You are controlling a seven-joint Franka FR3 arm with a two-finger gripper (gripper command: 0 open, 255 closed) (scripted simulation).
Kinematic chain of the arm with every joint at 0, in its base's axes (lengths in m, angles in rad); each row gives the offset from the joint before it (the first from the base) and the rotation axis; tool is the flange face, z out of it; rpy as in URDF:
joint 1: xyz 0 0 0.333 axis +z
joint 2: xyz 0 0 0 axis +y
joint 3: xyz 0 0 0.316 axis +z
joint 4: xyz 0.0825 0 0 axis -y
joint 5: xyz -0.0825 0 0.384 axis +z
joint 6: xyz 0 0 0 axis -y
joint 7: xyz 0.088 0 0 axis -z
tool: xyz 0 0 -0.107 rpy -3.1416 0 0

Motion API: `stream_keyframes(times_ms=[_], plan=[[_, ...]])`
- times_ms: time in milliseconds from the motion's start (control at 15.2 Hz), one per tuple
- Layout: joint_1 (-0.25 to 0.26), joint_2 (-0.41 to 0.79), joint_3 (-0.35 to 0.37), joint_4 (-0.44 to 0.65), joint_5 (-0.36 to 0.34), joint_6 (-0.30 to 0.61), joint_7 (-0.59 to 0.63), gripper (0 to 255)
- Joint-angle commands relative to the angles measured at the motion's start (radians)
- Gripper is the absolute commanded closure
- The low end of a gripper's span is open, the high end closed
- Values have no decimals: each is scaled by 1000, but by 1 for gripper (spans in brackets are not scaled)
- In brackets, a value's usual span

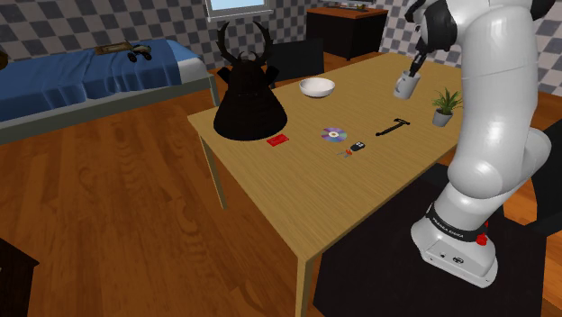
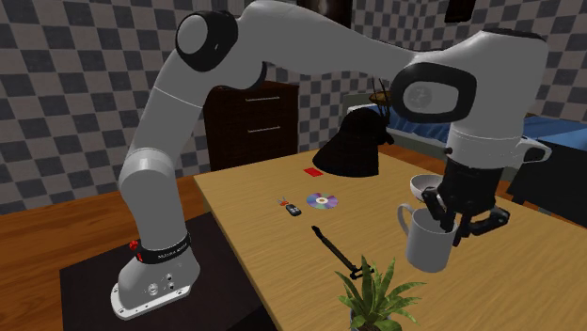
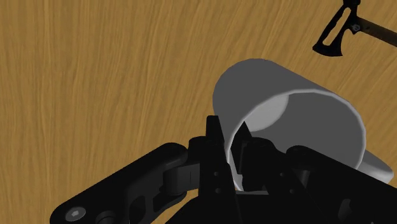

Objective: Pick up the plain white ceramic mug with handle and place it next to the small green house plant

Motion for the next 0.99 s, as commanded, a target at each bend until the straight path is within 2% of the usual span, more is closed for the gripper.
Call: stream_keyframes(times_ms=[0,594,924], plan=[[4,3,3,-23,6,25,-7,255],[-6,46,34,-87,52,115,-43,255],[-7,50,36,-91,56,121,-46,255]])
